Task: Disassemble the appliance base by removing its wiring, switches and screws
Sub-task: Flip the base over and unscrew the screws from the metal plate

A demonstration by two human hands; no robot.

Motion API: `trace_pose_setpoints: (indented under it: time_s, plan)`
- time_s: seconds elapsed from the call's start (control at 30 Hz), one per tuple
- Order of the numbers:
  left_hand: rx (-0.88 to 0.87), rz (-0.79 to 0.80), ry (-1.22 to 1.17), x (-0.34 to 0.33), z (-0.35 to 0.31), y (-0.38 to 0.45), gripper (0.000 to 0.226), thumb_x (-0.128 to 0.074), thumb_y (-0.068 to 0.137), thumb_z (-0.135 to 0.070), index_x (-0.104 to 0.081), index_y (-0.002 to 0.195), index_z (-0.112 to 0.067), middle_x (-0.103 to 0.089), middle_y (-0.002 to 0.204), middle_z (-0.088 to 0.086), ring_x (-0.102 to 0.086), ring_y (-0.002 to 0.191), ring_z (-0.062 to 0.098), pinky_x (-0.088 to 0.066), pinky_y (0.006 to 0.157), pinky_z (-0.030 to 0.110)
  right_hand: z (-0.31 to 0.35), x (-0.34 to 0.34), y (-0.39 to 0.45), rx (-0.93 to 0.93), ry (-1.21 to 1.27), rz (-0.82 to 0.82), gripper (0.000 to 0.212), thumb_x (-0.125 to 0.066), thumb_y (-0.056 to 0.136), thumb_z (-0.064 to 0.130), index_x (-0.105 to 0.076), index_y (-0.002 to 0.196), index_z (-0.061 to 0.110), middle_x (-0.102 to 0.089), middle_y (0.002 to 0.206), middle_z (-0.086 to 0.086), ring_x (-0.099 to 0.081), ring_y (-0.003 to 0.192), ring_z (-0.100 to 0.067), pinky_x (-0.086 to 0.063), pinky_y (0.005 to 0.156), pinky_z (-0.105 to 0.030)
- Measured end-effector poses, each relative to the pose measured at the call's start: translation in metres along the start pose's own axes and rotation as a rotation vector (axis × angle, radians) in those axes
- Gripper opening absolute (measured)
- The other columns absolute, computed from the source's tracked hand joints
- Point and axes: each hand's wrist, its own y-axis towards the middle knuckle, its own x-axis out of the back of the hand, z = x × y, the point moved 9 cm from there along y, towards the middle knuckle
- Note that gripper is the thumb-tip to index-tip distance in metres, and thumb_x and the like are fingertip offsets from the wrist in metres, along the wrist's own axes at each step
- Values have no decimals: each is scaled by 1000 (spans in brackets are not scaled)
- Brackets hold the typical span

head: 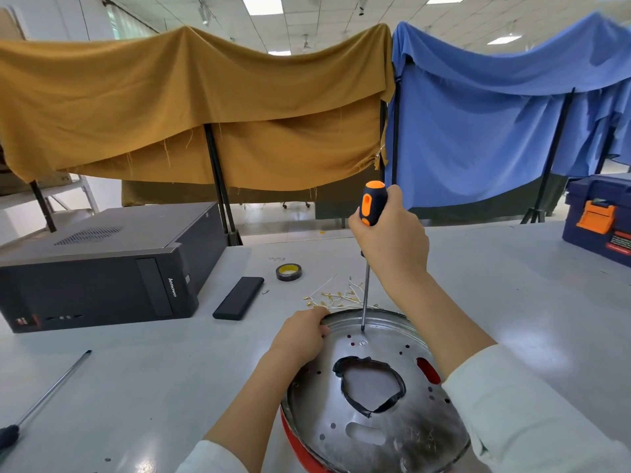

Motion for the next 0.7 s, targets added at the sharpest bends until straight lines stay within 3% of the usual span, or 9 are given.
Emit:
trace_pose_setpoints:
  time_s: [0.13, 0.3, 0.43, 0.53, 0.6, 0.7]
  plan:
    - [10, -2, 2, -2, 2, 1, 39, -43, 96, -18, -46, 135, -22, -56, 128, 10, -51, 114, 30, -42, 89, 31, 6, 0, -3, -7, -90, -51, 29, -57, 84, 43, -43, 96, 20, -52, 69, 4, -48, 58, -20, -25, 46, -22]
    - [5, -11, 21, -1, 2, 1, 37, -42, 96, -18, -47, 133, -21, -58, 124, 12, -53, 110, 31, -43, 86, 32, 14, -13, -4, 18, -5, -12, 27, -59, 84, 39, -46, 97, 19, -51, 70, 6, -47, 60, -17, -28, 46, -22]
    - [0, -9, 30, -2, 0, 1, 36, -42, 96, -17, -47, 132, -21, -58, 122, 13, -53, 109, 33, -44, 86, 34, 13, -23, 4, 50, 182, 123, 20, -60, 79, 33, -42, 80, 25, -46, 60, 10, -51, 56, -12, -39, 48, -26]
    - [-4, -5, 40, -2, 0, 2, 36, -42, 96, -17, -47, 132, -20, -58, 122, 14, -53, 109, 33, -45, 85, 35, 12, -31, 10, 61, 291, 292, 23, -63, 74, 31, -40, 69, 33, -50, 56, 12, -49, 53, -4, -35, 50, -20]
    - [-6, -2, 49, -3, -1, 2, 35, -42, 96, -17, -46, 131, -20, -58, 121, 14, -54, 107, 33, -45, 84, 36, 15, -39, 8, 66, 372, 433, 24, -65, 73, 28, -42, 67, 33, -53, 56, 22, -49, 53, 4, -35, 52, -18]
    - [-5, -1, 65, -2, -2, 0, 35, -42, 97, -18, -46, 132, -20, -58, 121, 14, -54, 107, 33, -45, 84, 36, 9, -41, 5, 37, 452, 461, 24, -66, 77, 29, -44, 67, 30, -51, 55, 24, -47, 53, 5, -37, 54, -20]
